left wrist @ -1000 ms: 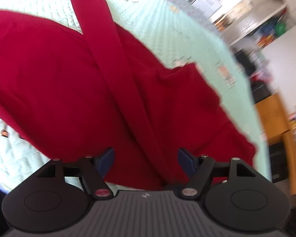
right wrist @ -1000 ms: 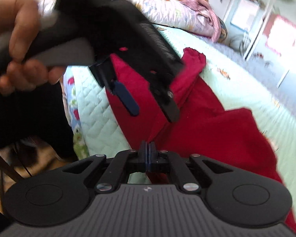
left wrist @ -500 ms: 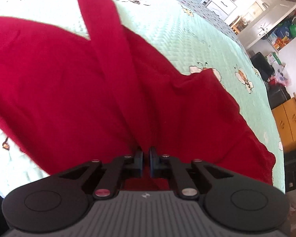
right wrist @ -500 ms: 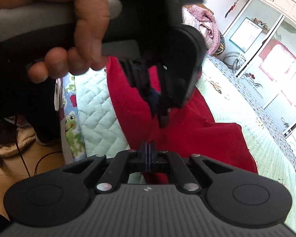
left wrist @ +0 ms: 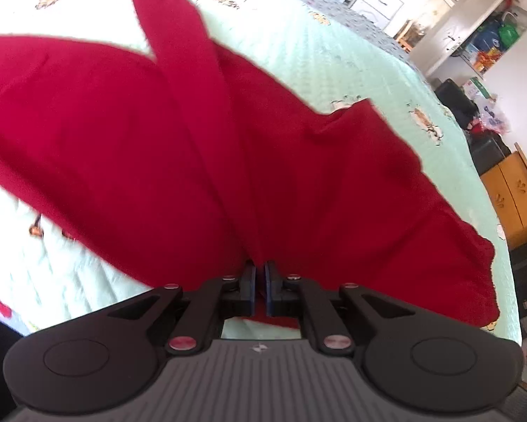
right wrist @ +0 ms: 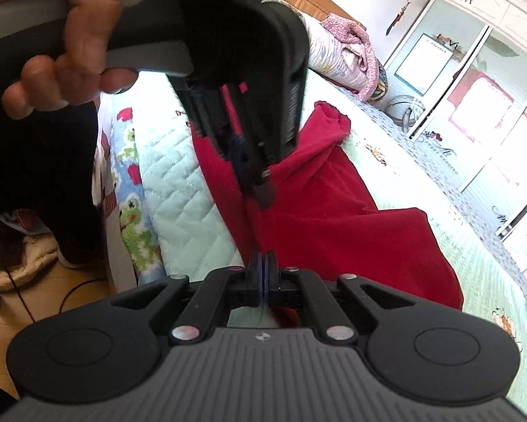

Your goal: Fold clothes

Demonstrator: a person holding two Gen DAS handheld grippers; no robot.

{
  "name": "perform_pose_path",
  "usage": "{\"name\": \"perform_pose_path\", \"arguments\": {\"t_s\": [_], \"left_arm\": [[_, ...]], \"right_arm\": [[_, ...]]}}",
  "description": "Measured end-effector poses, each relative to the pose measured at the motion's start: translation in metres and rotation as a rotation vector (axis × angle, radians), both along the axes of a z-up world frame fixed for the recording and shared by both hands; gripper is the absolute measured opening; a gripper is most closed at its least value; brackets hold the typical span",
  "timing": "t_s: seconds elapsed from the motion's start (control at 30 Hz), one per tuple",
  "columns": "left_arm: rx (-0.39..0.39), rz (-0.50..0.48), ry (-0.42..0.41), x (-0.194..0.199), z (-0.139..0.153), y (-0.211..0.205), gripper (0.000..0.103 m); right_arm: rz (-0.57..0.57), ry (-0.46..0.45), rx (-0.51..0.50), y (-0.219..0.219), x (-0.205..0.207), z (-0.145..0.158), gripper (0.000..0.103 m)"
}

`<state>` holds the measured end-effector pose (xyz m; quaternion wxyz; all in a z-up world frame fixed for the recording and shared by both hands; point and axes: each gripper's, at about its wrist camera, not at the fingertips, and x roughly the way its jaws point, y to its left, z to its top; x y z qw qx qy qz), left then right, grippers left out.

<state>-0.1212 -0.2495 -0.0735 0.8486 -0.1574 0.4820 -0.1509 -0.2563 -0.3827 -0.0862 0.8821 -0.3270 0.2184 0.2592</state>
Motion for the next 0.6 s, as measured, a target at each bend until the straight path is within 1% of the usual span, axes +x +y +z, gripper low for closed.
{"name": "perform_pose_path", "arguments": {"t_s": [0.07, 0.1, 0.13, 0.2, 0.23, 0.27, 0.4, 0.57, 0.6], "left_arm": [[0.015, -0.01, -0.01, -0.001, 0.0, -0.002, 0.005], [0.017, -0.012, -0.011, -0.001, 0.0, -0.002, 0.005], [0.015, -0.013, -0.01, 0.0, 0.0, -0.002, 0.005], [0.001, -0.014, -0.002, 0.002, -0.002, 0.0, 0.005], [-0.007, -0.013, 0.004, 0.002, -0.003, 0.001, 0.006], [-0.016, -0.012, 0.009, 0.003, -0.004, 0.002, 0.006], [-0.031, -0.009, 0.025, 0.006, -0.005, 0.001, 0.006], [-0.03, -0.011, 0.032, 0.007, -0.006, 0.002, 0.007], [-0.031, -0.011, 0.033, 0.006, -0.006, 0.002, 0.007]], "right_arm": [[-0.009, 0.019, 0.029, -0.003, -0.005, 0.0, 0.007], [-0.028, 0.037, 0.07, -0.008, -0.007, 0.002, 0.009], [-0.049, 0.057, 0.115, -0.014, -0.008, 0.006, 0.012], [-0.125, 0.121, 0.256, -0.037, -0.011, 0.015, 0.019], [-0.185, 0.162, 0.357, -0.055, -0.013, 0.02, 0.02], [-0.243, 0.193, 0.464, -0.072, -0.017, 0.019, 0.022], [-0.471, 0.307, 0.893, -0.143, -0.033, 0.006, 0.023], [-0.757, 0.446, 1.43, -0.231, -0.053, -0.009, 0.027], [-0.777, 0.463, 1.527, -0.239, -0.056, -0.016, 0.027]]}}
